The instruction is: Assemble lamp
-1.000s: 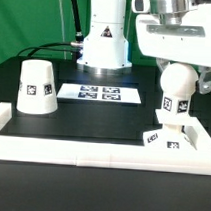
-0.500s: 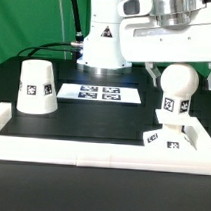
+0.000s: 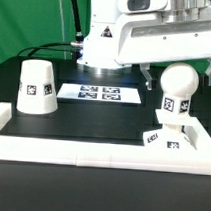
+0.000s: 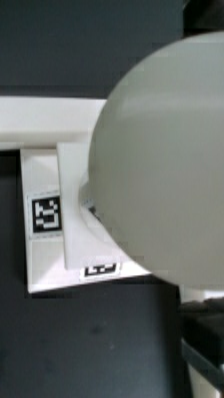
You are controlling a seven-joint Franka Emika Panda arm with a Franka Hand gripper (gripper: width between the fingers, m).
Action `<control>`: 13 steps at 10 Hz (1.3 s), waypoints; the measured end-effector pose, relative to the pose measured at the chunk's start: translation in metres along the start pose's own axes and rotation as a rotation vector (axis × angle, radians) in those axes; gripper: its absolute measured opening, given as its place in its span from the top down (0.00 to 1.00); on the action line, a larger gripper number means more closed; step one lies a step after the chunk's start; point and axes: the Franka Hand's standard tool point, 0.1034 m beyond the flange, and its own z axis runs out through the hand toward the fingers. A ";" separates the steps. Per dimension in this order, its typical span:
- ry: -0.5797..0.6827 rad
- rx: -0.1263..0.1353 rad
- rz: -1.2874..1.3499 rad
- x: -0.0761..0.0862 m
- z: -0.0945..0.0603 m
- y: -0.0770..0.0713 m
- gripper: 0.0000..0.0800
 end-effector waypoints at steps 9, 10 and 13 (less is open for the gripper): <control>-0.011 -0.056 -0.658 0.000 0.000 -0.002 0.13; -0.011 -0.056 -0.683 0.001 0.000 -0.002 0.13; -0.012 -0.056 -0.724 0.000 0.000 -0.001 0.28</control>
Offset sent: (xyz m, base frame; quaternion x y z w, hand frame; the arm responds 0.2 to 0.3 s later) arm 0.0010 0.0091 -0.0001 -0.0276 0.0044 -0.2929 0.9557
